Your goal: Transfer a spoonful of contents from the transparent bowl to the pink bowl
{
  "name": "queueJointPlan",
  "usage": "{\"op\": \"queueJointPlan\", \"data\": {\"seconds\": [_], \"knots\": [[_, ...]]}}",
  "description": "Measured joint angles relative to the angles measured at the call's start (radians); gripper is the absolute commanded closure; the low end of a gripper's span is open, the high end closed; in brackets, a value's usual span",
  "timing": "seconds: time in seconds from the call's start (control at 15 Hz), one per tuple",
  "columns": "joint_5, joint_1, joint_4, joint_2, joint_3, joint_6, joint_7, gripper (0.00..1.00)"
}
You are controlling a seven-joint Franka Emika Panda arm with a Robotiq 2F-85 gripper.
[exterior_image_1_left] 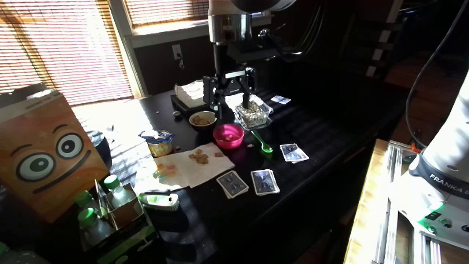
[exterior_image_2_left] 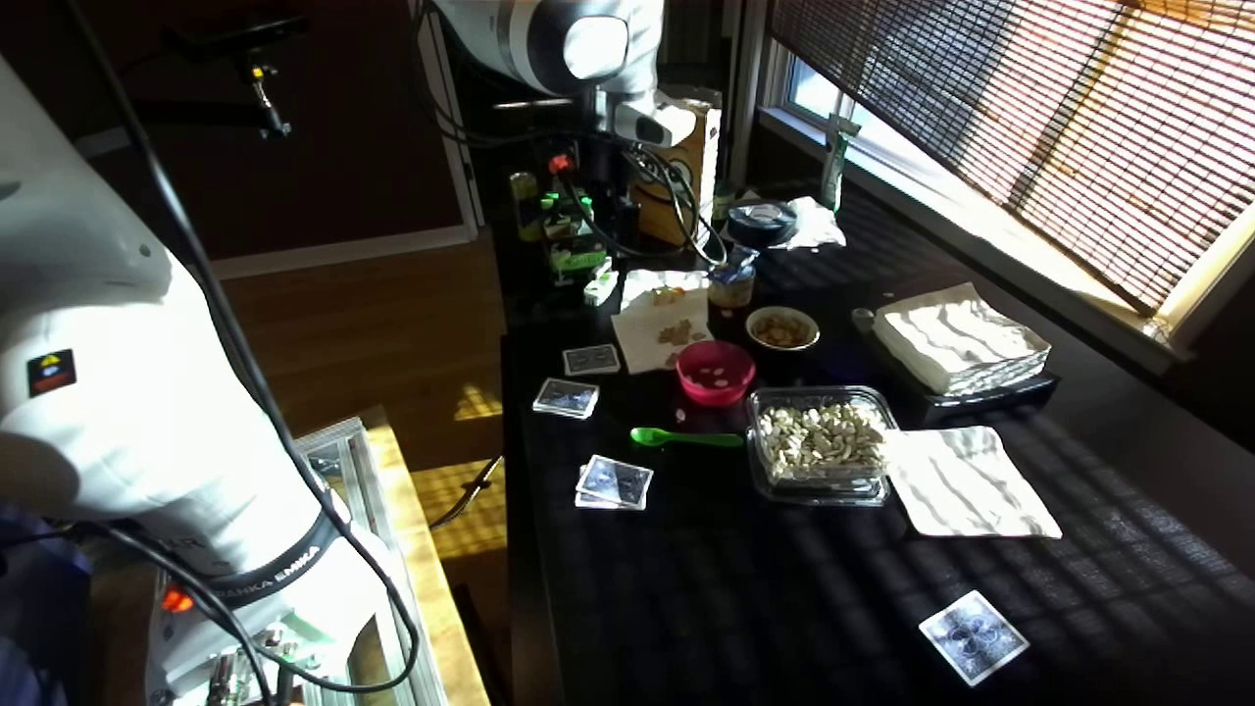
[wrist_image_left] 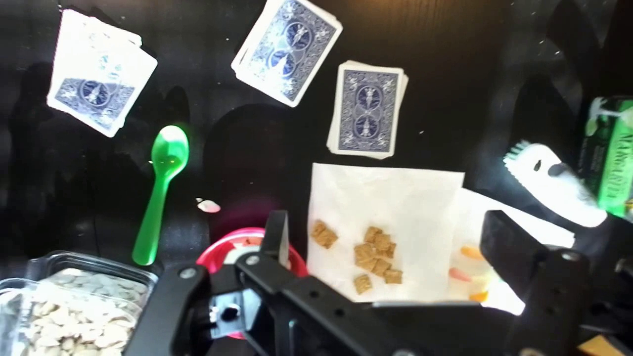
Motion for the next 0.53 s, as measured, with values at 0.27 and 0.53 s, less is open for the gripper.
{"op": "queueJointPlan", "data": {"seconds": [0.27, 0.53], "knots": [[-0.093, -0.051, -0.045, 0.021, -0.045, 0.019, 0.097, 0.0], [-0.094, -0.061, -0.055, 0.034, -0.063, 0.019, 0.092, 0.0]]}}
